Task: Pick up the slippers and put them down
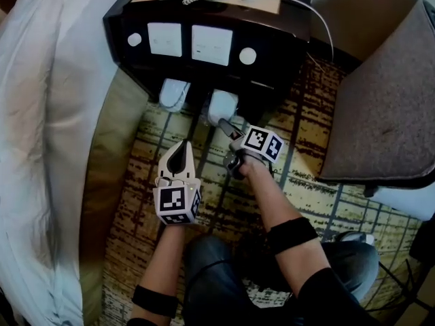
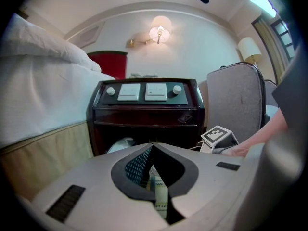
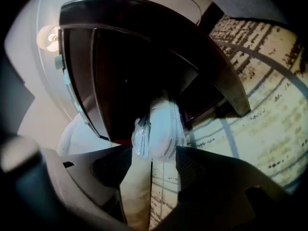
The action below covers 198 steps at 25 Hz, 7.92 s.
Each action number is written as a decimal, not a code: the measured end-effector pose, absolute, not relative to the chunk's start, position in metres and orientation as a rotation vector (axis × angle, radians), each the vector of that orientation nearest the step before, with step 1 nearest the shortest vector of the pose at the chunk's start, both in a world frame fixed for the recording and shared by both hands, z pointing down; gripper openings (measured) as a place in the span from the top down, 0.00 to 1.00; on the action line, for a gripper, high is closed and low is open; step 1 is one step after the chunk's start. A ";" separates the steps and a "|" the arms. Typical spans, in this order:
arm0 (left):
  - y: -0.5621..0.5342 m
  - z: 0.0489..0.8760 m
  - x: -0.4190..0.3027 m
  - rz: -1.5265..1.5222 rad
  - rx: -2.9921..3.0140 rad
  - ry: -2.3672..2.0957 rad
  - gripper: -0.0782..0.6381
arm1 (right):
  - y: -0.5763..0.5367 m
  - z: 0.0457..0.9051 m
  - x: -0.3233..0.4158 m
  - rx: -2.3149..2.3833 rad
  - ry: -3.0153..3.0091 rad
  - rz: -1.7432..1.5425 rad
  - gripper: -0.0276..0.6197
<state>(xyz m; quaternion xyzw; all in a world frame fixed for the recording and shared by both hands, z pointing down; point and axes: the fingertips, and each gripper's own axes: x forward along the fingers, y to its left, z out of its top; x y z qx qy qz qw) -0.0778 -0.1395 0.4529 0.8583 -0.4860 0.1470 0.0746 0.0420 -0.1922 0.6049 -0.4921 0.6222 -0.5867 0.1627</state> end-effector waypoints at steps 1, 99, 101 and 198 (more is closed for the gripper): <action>-0.141 0.455 -0.075 0.442 2.577 -1.446 0.89 | -0.194 0.612 0.043 -1.398 1.724 -1.691 0.48; -0.076 0.483 -0.155 0.469 2.404 -1.504 0.89 | 0.032 0.714 -0.086 -1.409 1.449 -2.097 0.48; -0.079 0.484 -0.156 0.450 2.413 -1.510 0.89 | 0.037 0.719 -0.086 -1.483 1.463 -2.151 0.40; -0.097 0.480 -0.176 0.258 2.248 -1.409 0.79 | -0.058 0.432 0.059 -1.913 2.671 -0.724 0.94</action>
